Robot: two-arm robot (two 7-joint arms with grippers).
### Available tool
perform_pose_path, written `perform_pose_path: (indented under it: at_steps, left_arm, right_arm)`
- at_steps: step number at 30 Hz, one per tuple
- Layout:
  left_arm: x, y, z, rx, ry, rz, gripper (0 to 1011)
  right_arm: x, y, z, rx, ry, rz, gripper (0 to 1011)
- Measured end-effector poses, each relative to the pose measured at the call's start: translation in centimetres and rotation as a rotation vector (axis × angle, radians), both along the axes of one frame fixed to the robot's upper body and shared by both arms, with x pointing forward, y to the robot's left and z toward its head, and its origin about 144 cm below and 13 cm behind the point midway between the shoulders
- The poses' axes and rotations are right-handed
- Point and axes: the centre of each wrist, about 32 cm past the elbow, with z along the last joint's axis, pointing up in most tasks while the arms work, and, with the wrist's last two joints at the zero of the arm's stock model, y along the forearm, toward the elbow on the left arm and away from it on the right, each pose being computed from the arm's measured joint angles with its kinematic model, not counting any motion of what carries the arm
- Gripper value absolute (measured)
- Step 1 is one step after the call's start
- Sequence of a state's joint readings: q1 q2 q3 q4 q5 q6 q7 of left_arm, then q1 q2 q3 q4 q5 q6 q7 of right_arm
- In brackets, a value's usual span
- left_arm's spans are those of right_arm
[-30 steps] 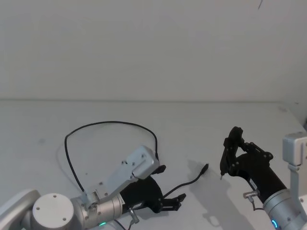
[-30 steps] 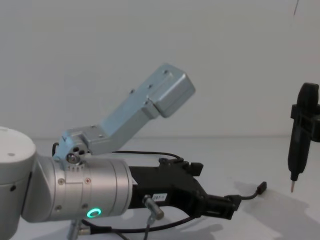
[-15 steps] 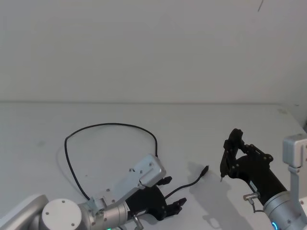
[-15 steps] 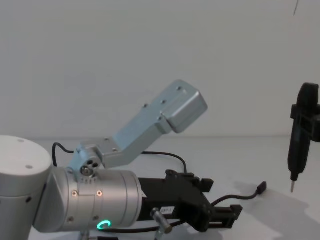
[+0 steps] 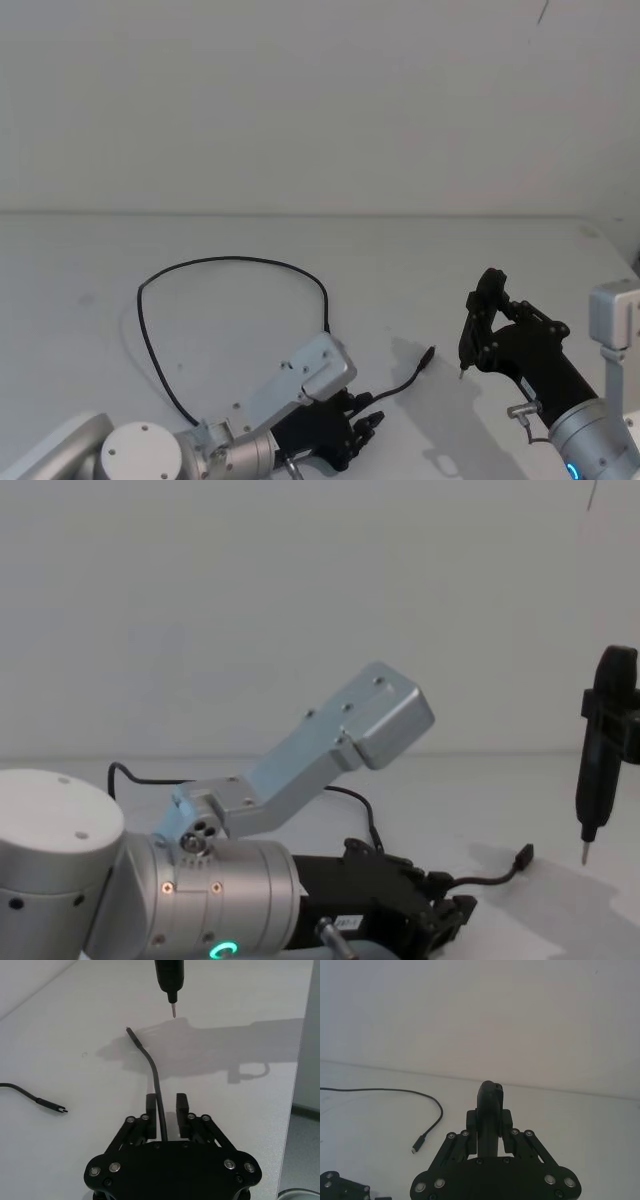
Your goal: Pick up the data cable with the one hand.
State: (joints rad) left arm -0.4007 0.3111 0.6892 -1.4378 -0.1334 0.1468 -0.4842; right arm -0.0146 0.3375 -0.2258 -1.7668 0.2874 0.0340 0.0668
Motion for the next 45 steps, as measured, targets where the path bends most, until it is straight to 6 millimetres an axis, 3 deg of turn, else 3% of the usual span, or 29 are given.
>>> perform_pose_path:
  at_steps: [2,9,45]
  left_arm:
    - [0.0,-0.1,-0.1,-0.001,0.0,0.0,196]
    - [0.0,-0.1,-0.2,-0.012,-0.006,0.009,41]
    - [-0.9,4.7,2.1,-0.045,0.026,-0.024,40]
  right_arm:
    - [0.0,0.0,0.0,0.0,0.0,0.0,279]
    - [0.0,0.0,0.0,0.0,0.0,0.0,279]
    - [0.2,0.4,0.5,0.021,-0.034,0.007,279]
